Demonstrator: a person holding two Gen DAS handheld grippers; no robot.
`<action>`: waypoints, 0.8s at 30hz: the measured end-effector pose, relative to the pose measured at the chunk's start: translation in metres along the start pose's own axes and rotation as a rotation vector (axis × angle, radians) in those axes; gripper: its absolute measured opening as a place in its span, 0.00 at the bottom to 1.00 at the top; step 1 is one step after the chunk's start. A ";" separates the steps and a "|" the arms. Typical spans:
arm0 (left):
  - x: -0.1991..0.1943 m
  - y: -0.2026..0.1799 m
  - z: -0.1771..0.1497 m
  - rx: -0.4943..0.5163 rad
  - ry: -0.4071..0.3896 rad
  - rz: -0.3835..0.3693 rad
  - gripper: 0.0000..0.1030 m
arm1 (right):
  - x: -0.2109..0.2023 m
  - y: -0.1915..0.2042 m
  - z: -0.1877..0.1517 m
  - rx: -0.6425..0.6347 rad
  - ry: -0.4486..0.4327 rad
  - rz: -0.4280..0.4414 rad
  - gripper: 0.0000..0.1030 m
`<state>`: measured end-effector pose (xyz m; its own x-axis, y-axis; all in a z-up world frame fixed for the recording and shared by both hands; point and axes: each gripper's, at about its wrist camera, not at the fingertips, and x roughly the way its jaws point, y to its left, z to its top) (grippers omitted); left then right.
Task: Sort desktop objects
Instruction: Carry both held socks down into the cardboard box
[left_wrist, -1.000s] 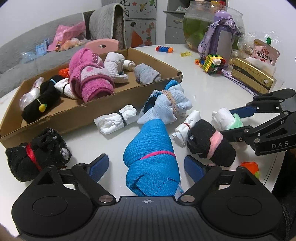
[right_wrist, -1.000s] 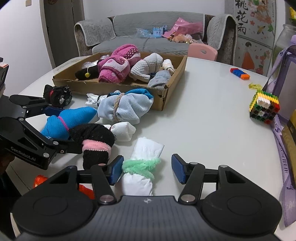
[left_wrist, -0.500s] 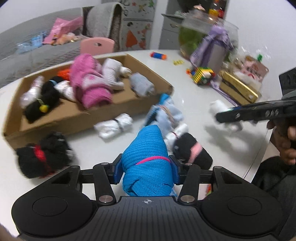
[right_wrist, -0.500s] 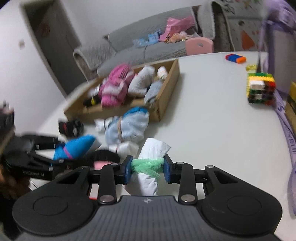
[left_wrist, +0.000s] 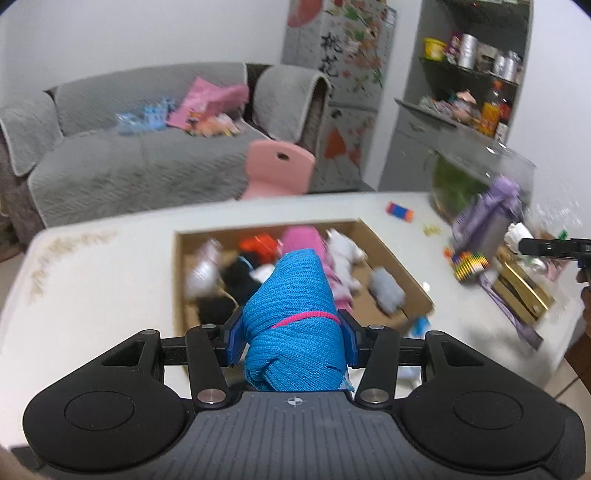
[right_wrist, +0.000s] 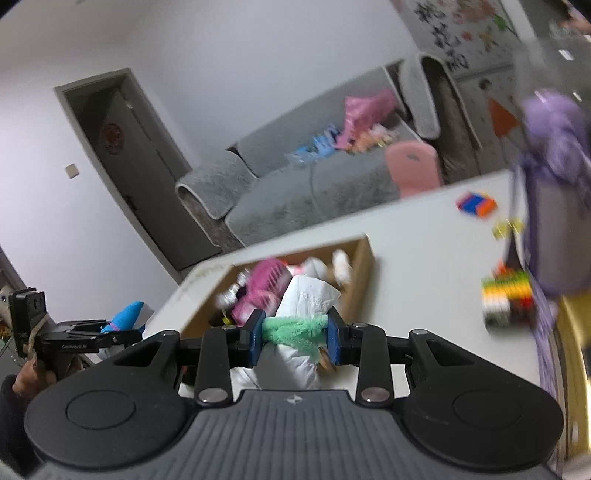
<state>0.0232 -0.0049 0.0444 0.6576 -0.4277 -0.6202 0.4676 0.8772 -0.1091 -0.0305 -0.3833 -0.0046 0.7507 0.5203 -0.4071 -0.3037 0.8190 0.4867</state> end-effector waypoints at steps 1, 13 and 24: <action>0.000 0.003 0.005 -0.004 -0.006 0.006 0.55 | 0.002 0.006 0.006 -0.016 -0.002 0.015 0.30; 0.017 0.022 0.050 0.005 -0.001 0.010 0.55 | 0.082 0.064 0.051 -0.108 0.071 0.153 0.30; 0.088 0.032 0.032 0.024 0.127 0.026 0.55 | 0.182 0.090 0.022 -0.137 0.278 0.154 0.30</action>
<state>0.1146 -0.0213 0.0111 0.5908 -0.3722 -0.7159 0.4660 0.8817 -0.0738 0.0916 -0.2208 -0.0177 0.5069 0.6709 -0.5412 -0.4914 0.7407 0.4581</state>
